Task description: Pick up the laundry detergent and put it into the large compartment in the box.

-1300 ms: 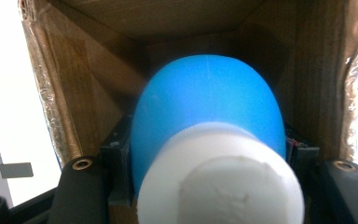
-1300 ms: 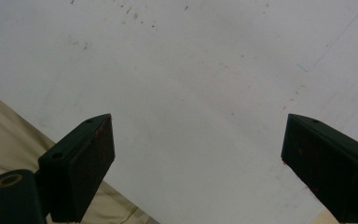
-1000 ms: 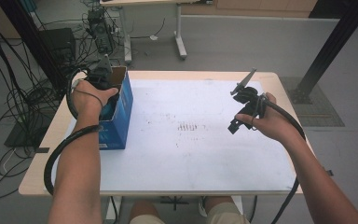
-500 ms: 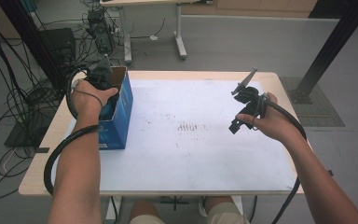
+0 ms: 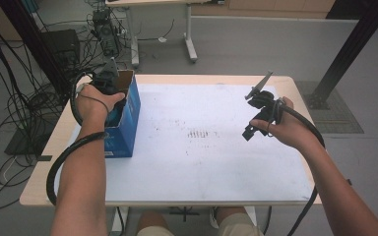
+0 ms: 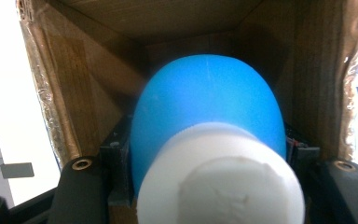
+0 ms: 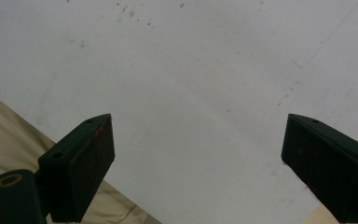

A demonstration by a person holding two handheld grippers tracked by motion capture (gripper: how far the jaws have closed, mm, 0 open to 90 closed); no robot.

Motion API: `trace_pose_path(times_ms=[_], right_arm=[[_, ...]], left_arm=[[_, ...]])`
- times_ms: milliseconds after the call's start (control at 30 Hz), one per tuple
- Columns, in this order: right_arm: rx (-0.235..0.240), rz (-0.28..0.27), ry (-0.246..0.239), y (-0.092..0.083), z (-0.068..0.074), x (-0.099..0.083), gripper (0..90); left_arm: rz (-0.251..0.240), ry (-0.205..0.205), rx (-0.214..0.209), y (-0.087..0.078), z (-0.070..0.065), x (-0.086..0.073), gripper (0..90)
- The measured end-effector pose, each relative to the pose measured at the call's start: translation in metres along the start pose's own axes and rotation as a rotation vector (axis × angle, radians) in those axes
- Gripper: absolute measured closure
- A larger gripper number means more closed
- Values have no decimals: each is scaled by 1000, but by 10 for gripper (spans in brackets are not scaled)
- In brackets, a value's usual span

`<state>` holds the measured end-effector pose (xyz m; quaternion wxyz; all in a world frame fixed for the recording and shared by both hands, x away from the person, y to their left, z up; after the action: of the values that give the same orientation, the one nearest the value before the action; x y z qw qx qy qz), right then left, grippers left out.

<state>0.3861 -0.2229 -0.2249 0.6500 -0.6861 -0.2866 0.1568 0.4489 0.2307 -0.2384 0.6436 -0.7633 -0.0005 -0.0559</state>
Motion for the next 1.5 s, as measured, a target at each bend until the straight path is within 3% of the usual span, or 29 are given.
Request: trace_pose_path(times_ms=[1500], right_arm=[[0,-1,-2,-1,2,1,96]], left_arm=[[-2,2,-6,0,2,-1,374]])
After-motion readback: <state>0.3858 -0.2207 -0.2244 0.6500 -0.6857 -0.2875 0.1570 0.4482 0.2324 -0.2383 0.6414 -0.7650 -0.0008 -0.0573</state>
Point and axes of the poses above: each handheld gripper's, and its own axes: y roughly forward along the jaws, x roughly out of its top, z roughly to its left, the point moved 8 cm from there along y, roughly forward along the jaws, and after that the axes turned 11 degrees about -x, right-handed, at the moved point
